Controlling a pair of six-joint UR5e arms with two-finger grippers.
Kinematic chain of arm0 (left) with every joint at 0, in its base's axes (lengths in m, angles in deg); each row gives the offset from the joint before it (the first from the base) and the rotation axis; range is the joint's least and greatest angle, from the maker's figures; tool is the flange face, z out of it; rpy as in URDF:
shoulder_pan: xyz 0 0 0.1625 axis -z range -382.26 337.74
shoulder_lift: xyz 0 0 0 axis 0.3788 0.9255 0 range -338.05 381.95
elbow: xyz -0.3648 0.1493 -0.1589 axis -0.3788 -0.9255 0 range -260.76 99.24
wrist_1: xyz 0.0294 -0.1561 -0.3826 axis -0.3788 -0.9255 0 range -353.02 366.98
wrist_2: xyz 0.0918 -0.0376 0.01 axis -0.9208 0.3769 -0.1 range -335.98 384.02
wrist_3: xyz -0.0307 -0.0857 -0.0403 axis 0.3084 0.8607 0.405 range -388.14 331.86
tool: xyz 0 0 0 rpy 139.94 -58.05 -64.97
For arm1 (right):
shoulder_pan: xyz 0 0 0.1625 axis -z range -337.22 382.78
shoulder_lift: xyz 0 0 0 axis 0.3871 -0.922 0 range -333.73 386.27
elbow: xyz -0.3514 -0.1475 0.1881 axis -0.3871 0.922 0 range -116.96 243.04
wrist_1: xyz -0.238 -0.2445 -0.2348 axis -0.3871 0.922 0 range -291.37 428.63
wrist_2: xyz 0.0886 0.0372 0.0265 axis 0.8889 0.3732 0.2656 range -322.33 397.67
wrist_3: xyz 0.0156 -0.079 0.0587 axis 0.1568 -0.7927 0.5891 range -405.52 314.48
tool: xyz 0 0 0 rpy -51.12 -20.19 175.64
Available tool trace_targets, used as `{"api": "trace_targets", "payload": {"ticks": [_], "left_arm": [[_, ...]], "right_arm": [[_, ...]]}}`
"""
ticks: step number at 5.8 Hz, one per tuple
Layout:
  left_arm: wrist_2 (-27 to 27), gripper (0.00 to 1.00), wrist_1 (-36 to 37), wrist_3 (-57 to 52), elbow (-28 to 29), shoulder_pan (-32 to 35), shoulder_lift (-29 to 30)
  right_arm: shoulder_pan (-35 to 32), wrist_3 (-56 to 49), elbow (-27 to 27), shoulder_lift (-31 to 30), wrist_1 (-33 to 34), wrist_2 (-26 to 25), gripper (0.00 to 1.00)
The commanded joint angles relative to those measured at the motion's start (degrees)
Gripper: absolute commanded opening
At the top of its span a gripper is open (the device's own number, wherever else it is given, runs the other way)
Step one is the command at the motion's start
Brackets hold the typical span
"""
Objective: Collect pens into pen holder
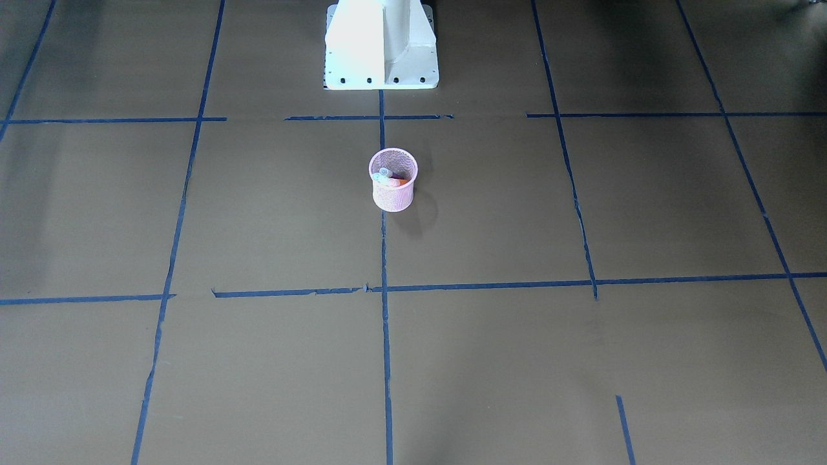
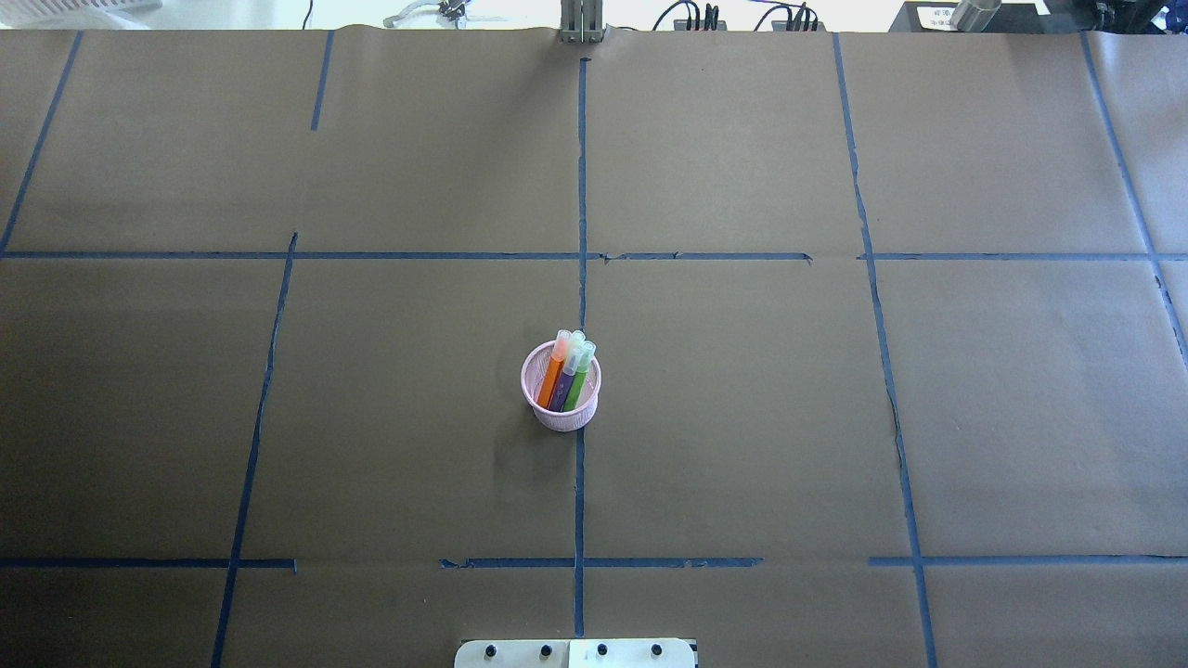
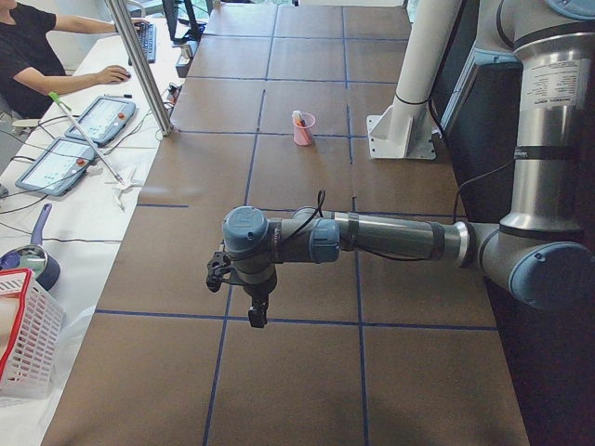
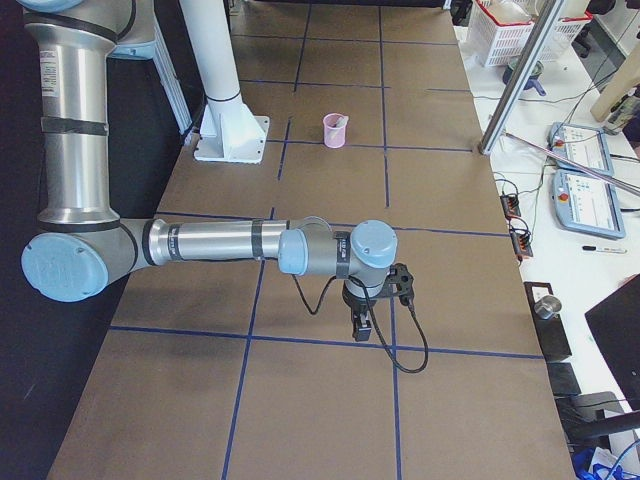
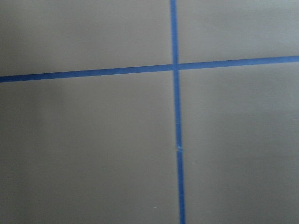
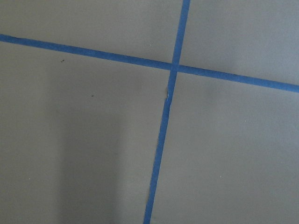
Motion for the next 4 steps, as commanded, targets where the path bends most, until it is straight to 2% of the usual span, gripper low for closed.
{"api": "trace_targets", "payload": {"ticks": [1, 2, 4], "left_arm": [[1.5, 1.00, -0.1, 0.1, -0.5, -0.1, -1.9], [1.3, 1.00, -0.2, 0.1, -0.5, -0.2, -1.7], [1.0, 1.00, 0.6, 0.1, -0.7, -0.4, 1.3]], "right_arm": [[-0.4, 0.1, -1.1, 0.1, 1.0, 0.2, 1.00], [-0.4, -0.4, -1.8, -0.1, 4.5, 0.2, 1.00], [-0.4, -0.8, -2.2, -0.7, 4.6, -0.2, 1.00]]}}
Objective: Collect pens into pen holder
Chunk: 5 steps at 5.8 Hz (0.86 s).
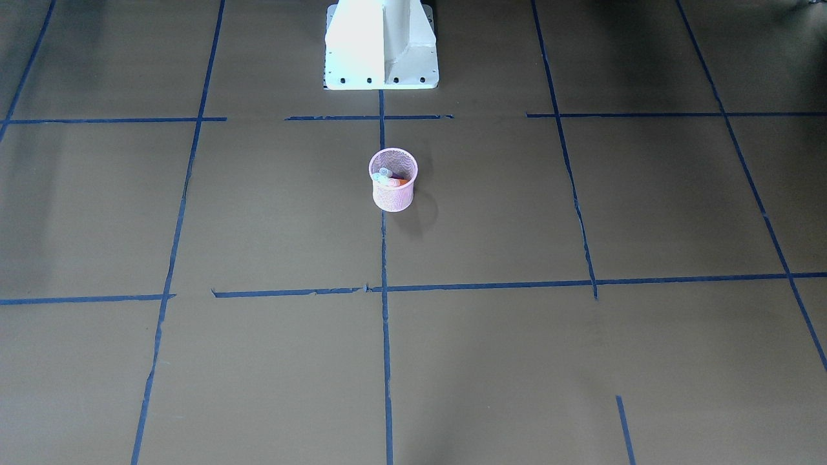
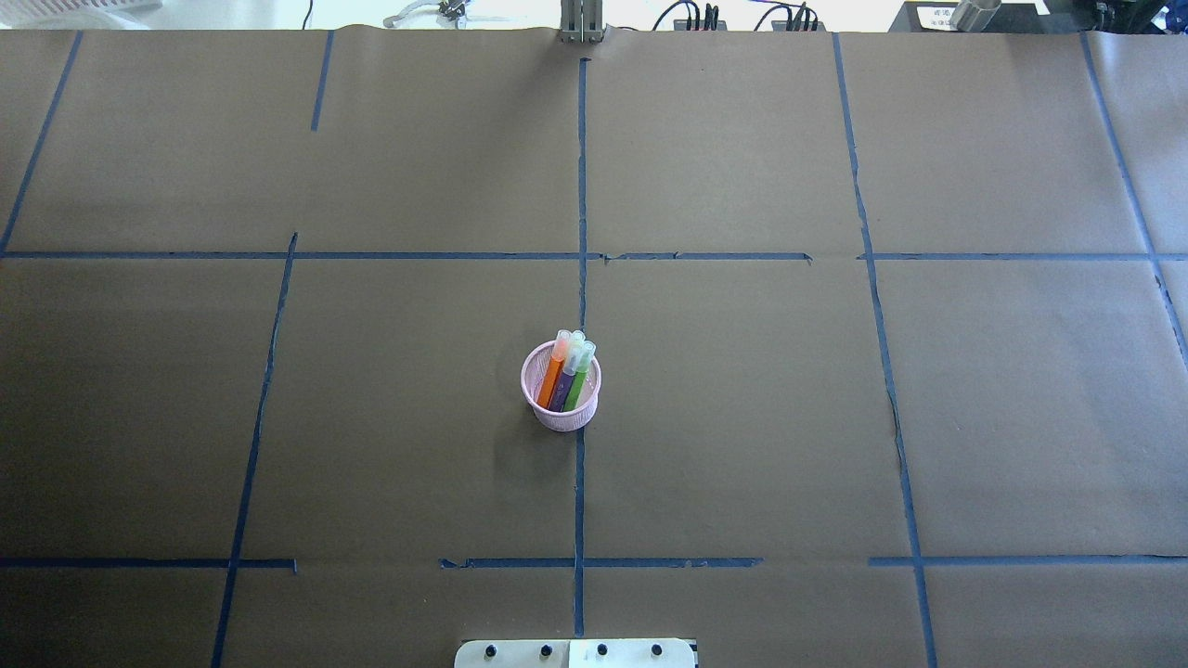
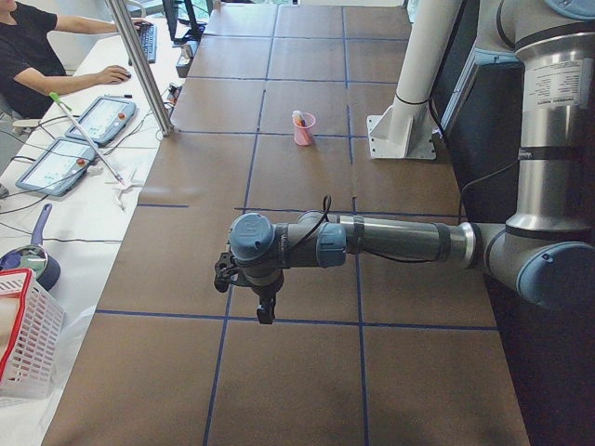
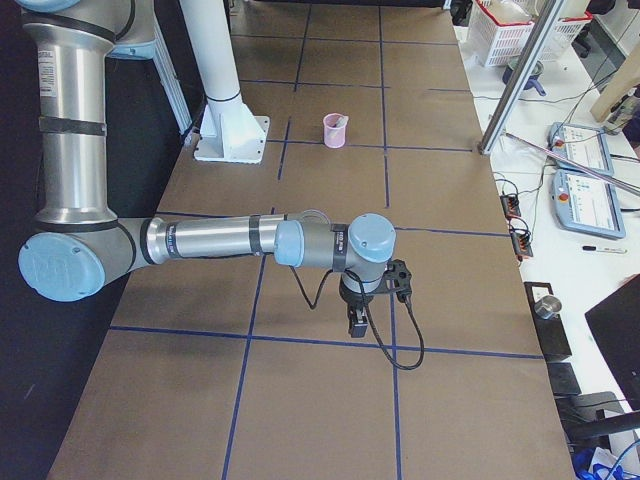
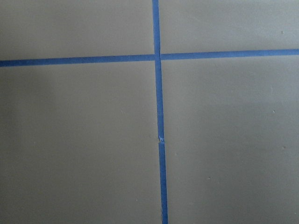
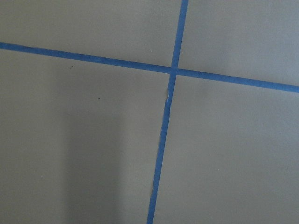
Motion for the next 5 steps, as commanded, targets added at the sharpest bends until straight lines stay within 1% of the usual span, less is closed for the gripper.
{"api": "trace_targets", "payload": {"ticks": [1, 5], "left_arm": [[-0.4, 1.00, 0.5, 0.0, 0.3, -0.1, 1.5], [-0.4, 1.00, 0.5, 0.0, 0.3, -0.1, 0.5]], "right_arm": [[0.0, -0.1, -0.1, -0.4, 0.4, 0.0, 1.00], [0.0, 0.2, -0.1, -0.6, 0.4, 0.3, 1.00]]}}
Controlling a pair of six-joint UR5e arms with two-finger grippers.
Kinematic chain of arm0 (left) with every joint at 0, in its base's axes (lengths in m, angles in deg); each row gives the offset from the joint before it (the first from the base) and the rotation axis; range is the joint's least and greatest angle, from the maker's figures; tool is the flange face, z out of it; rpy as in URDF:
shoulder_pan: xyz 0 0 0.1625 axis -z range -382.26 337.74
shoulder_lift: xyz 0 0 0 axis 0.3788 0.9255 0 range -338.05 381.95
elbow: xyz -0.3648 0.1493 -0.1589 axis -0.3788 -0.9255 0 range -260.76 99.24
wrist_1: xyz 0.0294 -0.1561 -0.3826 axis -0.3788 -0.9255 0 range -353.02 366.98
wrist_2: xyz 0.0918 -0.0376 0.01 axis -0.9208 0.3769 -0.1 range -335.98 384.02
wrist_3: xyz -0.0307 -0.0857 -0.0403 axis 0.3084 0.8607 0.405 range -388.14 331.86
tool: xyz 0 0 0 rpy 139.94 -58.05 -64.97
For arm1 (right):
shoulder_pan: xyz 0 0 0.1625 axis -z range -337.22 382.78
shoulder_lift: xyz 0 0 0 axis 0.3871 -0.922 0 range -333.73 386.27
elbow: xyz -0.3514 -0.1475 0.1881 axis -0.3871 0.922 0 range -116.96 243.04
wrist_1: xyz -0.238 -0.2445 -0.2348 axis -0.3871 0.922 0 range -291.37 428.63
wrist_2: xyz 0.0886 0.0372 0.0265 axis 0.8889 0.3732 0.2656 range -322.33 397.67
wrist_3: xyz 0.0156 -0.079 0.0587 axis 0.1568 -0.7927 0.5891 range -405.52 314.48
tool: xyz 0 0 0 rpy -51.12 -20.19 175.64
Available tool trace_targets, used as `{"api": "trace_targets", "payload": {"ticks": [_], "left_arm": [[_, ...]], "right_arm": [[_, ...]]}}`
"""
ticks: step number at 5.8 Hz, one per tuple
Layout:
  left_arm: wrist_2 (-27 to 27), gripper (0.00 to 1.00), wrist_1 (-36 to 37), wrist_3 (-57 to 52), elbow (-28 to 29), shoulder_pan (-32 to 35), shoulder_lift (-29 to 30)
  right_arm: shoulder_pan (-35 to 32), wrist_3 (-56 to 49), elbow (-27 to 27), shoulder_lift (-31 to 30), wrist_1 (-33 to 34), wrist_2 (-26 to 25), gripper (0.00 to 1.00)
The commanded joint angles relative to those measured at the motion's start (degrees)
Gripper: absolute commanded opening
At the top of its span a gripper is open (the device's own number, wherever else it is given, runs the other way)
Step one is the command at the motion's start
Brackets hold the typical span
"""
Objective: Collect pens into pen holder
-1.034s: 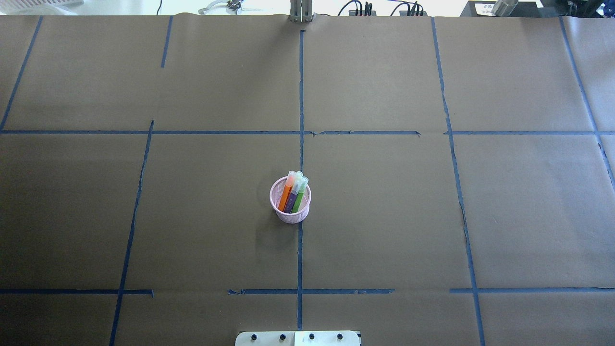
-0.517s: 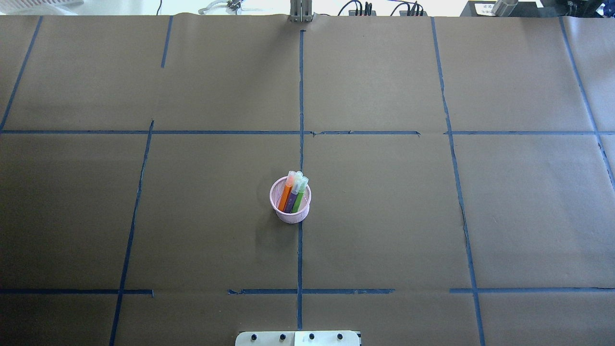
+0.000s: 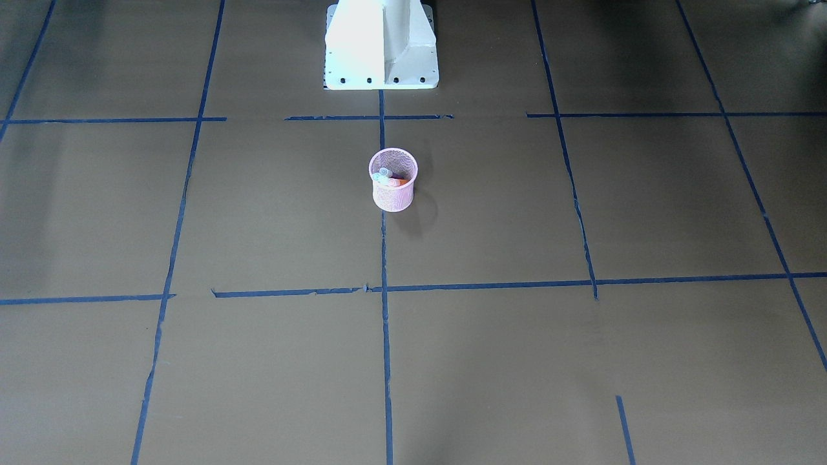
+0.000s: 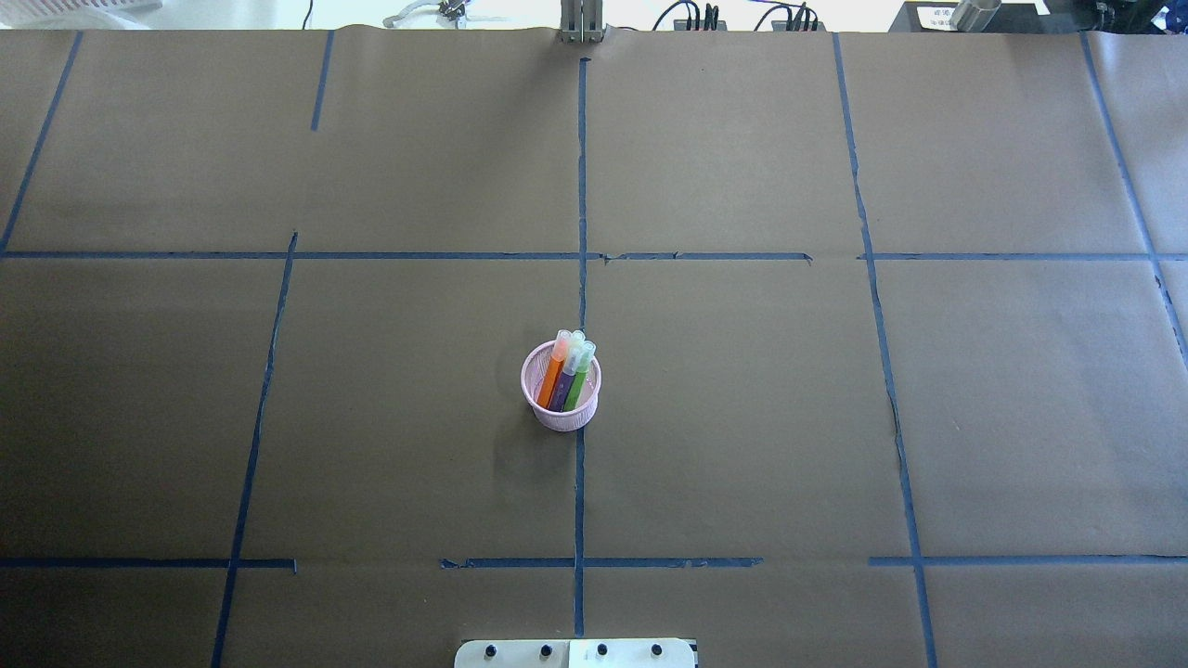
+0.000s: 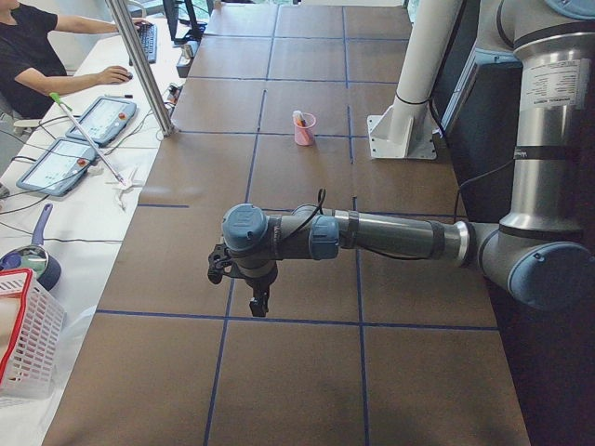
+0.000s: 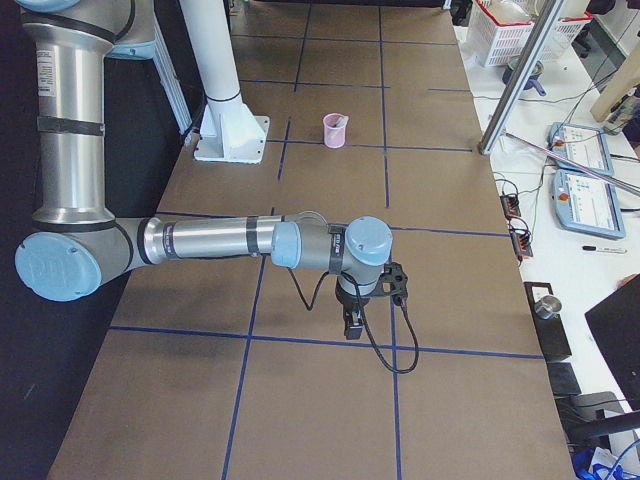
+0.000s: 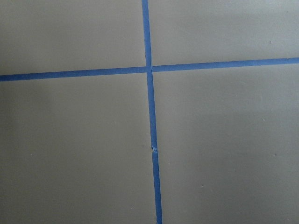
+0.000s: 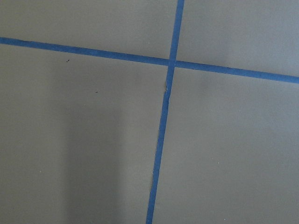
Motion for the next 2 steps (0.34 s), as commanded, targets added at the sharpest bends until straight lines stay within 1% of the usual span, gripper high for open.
{"api": "trace_targets", "payload": {"ticks": [1, 2], "left_arm": [[-0.2, 1.00, 0.0, 0.0, 0.0, 0.0, -0.2], [0.0, 1.00, 0.1, 0.0, -0.5, 0.0, -0.2]], "right_arm": [[0.1, 0.2, 0.1, 0.0, 0.0, 0.0, 1.00], [0.1, 0.4, 0.0, 0.0, 0.2, 0.1, 1.00]]}}
